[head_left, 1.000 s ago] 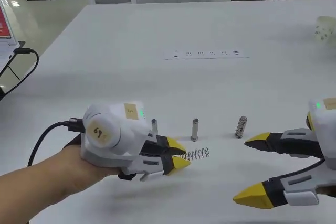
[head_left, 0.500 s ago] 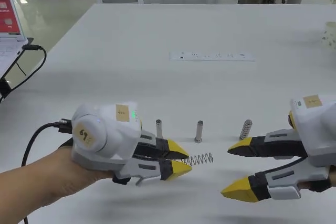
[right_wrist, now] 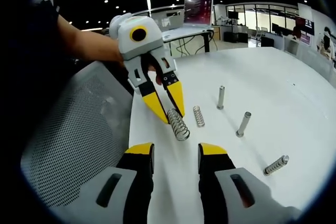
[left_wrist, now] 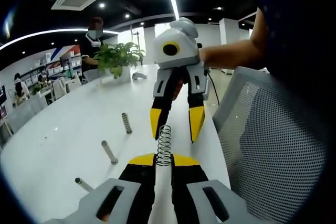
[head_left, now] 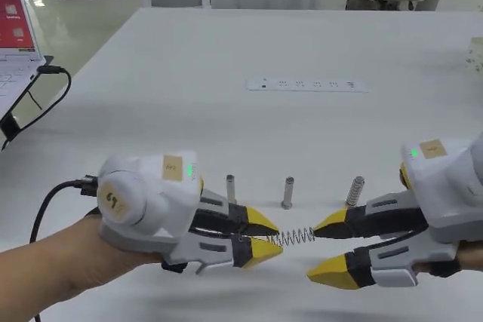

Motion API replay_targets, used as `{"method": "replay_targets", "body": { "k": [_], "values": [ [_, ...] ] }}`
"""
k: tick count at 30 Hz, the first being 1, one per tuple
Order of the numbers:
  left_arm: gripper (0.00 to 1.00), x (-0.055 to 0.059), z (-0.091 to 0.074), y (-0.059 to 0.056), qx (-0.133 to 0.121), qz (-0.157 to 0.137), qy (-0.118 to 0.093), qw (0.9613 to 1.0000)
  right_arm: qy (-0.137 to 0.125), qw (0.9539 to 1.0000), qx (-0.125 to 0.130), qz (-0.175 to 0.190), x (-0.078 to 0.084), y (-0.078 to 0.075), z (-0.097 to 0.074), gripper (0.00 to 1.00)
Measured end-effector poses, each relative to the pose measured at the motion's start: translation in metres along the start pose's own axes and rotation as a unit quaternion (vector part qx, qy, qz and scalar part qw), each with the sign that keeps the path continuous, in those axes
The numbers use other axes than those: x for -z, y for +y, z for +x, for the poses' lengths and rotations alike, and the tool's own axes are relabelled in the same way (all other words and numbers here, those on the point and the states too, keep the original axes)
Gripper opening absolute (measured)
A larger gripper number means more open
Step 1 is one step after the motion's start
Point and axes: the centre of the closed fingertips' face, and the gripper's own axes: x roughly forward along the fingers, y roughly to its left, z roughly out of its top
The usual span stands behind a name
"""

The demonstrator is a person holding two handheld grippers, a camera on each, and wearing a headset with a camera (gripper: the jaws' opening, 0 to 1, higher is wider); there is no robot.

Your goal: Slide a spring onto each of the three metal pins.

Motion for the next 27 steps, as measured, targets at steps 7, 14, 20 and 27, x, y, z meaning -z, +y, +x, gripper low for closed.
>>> {"method": "replay_targets", "body": {
  "k": [7,14,20,27],
  "values": [
    [0.02,-0.004,-0.001,-0.005,0.010,0.003,-0.010,0.9999,0.004,0.9999,-0.009,-0.001,-0.001,0.003,0.002,0.29],
    [0.02,-0.009,0.002,-0.010,0.019,0.004,-0.018,0.9996,0.003,0.9998,-0.017,-0.003,-0.006,0.005,0.006,0.26],
    [0.02,-0.009,0.003,-0.011,0.021,0.007,-0.019,0.9996,0.004,0.9998,-0.019,-0.005,-0.008,0.007,0.006,0.23],
    [0.02,-0.010,0.004,-0.011,0.023,0.006,-0.022,0.9995,0.006,0.9997,-0.022,-0.008,-0.009,0.008,0.007,0.20]
  ]
}}
